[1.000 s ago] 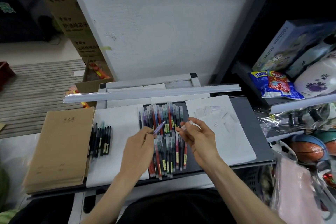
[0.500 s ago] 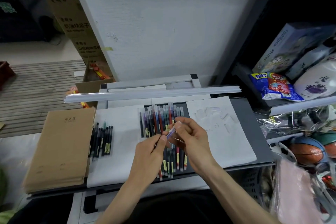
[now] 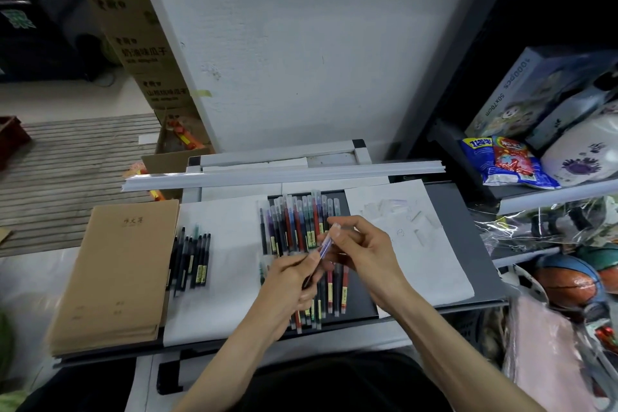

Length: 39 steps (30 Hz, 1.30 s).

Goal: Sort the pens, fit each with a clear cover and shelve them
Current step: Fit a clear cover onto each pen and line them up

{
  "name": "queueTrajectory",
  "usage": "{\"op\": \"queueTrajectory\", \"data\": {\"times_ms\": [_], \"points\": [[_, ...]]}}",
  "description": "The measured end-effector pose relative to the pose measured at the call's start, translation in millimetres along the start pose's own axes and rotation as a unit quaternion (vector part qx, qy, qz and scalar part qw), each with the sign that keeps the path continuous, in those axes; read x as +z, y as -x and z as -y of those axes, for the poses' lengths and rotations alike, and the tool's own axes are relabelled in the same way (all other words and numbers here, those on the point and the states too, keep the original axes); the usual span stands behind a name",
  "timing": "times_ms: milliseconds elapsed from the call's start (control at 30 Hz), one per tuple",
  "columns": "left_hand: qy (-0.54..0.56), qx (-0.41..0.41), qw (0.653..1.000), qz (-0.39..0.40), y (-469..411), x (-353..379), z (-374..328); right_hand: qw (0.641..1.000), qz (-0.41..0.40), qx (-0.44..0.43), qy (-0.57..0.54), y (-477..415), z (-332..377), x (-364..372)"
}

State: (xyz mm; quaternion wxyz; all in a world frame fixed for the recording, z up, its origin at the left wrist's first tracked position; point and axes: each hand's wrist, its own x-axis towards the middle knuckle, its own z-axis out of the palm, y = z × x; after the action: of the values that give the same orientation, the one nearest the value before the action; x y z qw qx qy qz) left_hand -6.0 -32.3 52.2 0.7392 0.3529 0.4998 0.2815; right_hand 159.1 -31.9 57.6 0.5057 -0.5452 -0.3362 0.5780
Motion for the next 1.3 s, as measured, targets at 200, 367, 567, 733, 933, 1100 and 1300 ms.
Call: {"op": "queueTrajectory", "data": {"times_ms": [200, 367, 567, 733, 933, 1100, 1300], "points": [[-0.166, 0.037, 0.978, -0.120, -33, -16, 2, 0.886, -0.092, 0.044, 0.452, -26, -31, -59], [-0.333, 0.079, 0.913, -0.221, -70, -53, 0, 0.723, -0.186, 0.063, 0.663, -40, -47, -114], [-0.387, 0.081, 0.884, -0.249, -100, -64, -9, 0.719, -0.188, 0.074, 0.665, -47, -60, -144], [-0.404, 0.085, 0.878, -0.243, -116, -64, -6, 0.723, -0.206, 0.044, 0.658, -48, -65, -153], [-0.397, 0.071, 0.884, -0.237, -122, -64, -4, 0.786, -0.207, 0.020, 0.582, -45, -72, -148], [-0.399, 0.078, 0.879, -0.248, -112, -73, -3, 0.898, -0.206, 0.036, 0.387, -35, -66, -115], [-0.482, 0.061, 0.811, -0.326, -81, -126, -2, 0.961, -0.177, 0.058, 0.206, -17, -60, -88]]}}
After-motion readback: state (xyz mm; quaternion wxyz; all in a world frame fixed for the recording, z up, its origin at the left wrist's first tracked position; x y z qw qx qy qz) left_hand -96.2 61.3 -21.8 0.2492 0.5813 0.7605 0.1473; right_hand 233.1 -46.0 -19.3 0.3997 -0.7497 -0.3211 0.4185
